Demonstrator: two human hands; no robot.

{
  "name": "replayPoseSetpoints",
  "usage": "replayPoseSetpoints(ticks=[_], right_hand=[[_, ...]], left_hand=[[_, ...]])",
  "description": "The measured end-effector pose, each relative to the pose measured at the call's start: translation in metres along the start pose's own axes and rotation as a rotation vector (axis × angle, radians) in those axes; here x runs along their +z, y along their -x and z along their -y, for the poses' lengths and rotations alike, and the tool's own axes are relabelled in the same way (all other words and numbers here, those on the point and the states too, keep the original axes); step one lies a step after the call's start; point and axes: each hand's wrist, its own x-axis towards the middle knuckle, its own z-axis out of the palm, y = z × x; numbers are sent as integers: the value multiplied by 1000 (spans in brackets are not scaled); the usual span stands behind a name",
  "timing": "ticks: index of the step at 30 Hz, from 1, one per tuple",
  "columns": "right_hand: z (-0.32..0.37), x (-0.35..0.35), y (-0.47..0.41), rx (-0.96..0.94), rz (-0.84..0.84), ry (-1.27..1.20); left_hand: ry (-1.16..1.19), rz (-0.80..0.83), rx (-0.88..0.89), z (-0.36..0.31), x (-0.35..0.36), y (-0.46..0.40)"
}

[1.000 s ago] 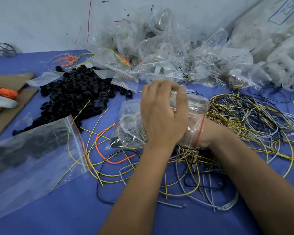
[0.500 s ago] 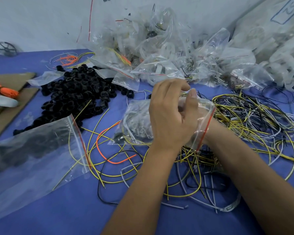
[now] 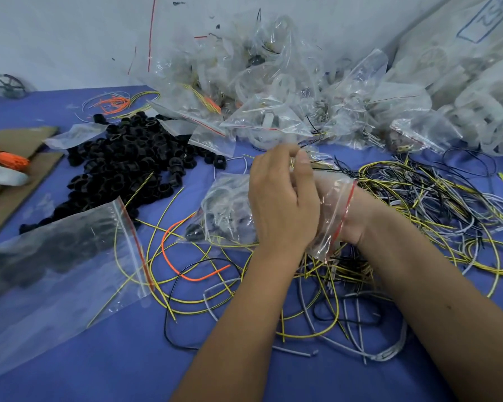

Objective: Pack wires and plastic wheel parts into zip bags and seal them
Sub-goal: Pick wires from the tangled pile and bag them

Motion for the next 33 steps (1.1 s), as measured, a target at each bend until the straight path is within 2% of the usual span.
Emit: replayPoseSetpoints(ticks=[2,6,10,13,16,22,26,29,33], right_hand=[[7,-2,-3,-68,56,92],[10,-20,-6,-112,-14,163],[13,-33,-3,-136,-165,240],[14,-31,1,-61,-13,240],[8,-28,4,-81,-4,465],[10,-39,-1,-151,-329,431],[5,-41,-5,-222,-456,611],[15,-49,1,-351,-551,613],[32,-74,14,-435,-685,572]], left_hand=[[-90,131,-134,5,3,2],[-257,358,-329,19,8,1],[-488,465,-337,23,8,0],[-530,428,-401,24,4,2],[-537,419,-446,24,2,1],[-483,432,-460,27,-2,-2],[-516,503,-402,25,-2,-1],[-471,461,-335,12,1,-3],[-322,337,-142,-23,26,-6]])
